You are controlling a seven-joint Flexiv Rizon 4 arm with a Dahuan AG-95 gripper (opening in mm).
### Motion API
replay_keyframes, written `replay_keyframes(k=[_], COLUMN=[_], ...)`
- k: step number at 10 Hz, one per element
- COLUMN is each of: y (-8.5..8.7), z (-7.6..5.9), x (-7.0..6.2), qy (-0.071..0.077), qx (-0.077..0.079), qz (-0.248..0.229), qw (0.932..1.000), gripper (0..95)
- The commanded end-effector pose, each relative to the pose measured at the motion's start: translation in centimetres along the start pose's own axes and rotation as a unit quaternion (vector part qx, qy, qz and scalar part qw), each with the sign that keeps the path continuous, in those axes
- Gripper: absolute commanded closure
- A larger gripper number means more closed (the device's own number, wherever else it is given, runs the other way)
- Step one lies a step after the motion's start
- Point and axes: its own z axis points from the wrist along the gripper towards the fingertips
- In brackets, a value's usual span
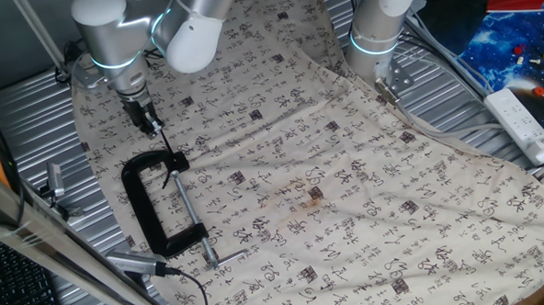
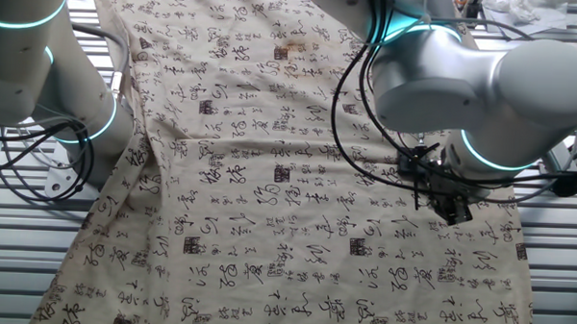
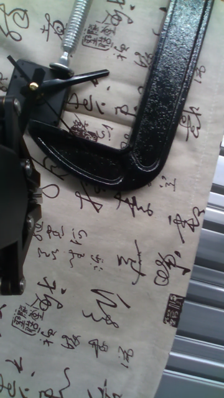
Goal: Turn the hands of a clock
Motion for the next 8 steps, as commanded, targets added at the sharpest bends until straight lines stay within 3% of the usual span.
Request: replay_keyframes(k=[1, 8], y=[0.01, 0.03], z=[-0.03, 0.11], x=[-0.02, 0.25], qy=[-0.001, -0.003], qx=[0.0, 0.0], qz=[-0.001, -0.002], qw=[1.0, 1.0], gripper=[95.0, 95.0])
